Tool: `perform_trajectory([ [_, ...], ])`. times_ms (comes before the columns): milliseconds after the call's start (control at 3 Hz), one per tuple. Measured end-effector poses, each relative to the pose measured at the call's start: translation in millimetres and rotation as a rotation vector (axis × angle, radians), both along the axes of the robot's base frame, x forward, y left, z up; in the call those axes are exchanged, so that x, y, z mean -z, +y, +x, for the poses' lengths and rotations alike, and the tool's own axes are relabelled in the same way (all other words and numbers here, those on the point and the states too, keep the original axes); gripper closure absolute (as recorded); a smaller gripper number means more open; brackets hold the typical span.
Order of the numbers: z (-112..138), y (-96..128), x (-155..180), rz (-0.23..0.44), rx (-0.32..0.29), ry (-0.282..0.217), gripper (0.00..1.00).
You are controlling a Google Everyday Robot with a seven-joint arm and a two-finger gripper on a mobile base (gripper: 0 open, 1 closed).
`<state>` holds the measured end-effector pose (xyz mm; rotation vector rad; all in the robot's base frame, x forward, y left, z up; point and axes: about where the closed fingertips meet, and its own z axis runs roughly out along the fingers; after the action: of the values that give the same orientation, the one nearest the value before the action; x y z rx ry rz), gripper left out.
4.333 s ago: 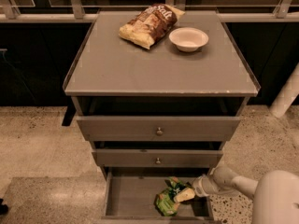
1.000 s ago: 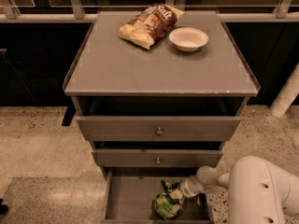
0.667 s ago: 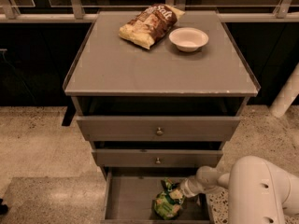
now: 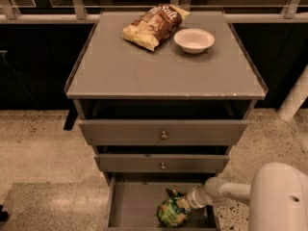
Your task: Pick green rice chip bag from bottom drawer and place on counter
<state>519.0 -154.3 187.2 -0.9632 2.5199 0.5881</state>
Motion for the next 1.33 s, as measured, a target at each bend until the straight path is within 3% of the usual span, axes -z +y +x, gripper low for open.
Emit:
perform_trajectory([
  [667,-42,-15,-62,-0.045,0.126,-0.151,1.00],
  [1000,-47,-16,-106,-0.055,0.109,-0.239,1.00],
  [1333,-33,-18,-149,-0.048,0.097,-0.262,1.00],
])
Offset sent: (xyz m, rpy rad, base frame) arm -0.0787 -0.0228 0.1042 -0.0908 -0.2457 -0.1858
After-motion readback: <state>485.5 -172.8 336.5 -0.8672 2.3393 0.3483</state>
